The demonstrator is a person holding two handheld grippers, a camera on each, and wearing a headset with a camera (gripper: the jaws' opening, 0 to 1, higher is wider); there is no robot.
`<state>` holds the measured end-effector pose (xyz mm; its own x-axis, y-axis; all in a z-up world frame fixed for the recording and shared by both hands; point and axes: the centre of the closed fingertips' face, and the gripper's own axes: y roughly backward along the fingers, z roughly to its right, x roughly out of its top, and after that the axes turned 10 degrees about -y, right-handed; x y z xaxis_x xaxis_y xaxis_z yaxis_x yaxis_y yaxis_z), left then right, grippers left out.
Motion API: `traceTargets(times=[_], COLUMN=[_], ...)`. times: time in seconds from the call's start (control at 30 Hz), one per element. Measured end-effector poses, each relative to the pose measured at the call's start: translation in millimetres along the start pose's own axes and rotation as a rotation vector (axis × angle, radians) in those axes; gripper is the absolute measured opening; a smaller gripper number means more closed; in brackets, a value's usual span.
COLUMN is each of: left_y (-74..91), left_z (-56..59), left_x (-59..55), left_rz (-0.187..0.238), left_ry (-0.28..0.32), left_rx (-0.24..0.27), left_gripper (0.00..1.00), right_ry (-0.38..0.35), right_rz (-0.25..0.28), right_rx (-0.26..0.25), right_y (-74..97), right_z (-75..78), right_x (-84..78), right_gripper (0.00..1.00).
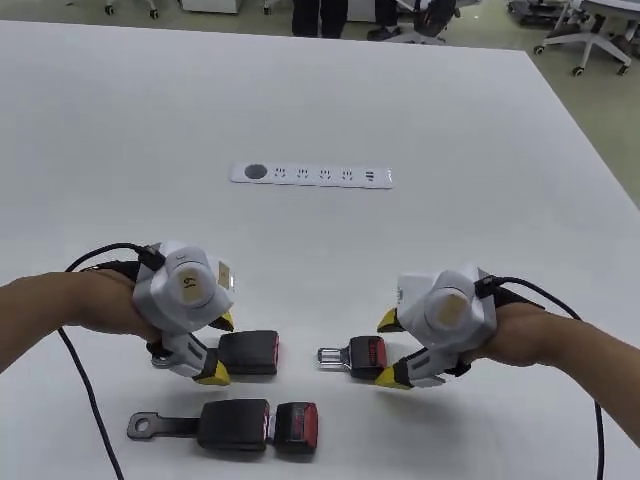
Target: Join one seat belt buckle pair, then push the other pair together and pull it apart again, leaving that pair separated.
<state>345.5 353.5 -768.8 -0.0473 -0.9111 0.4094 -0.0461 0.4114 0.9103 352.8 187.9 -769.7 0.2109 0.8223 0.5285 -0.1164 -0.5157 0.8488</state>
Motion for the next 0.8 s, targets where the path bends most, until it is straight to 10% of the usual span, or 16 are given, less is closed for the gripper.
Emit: traceTargets(times=[0.8], left_y=[-9.2], left_z=[-5.4], left_x=[-6.9], left_rz=[0.009], left_ry=[-0.023], left_rx=[-0.014], left_gripper=[0.32], right_ry=[0.028], right_rz=[-0.007], right_rx=[0.024], right_y=[-8.8], right_z=[-1.2], right_x=[-0.7], right_gripper=[0.31])
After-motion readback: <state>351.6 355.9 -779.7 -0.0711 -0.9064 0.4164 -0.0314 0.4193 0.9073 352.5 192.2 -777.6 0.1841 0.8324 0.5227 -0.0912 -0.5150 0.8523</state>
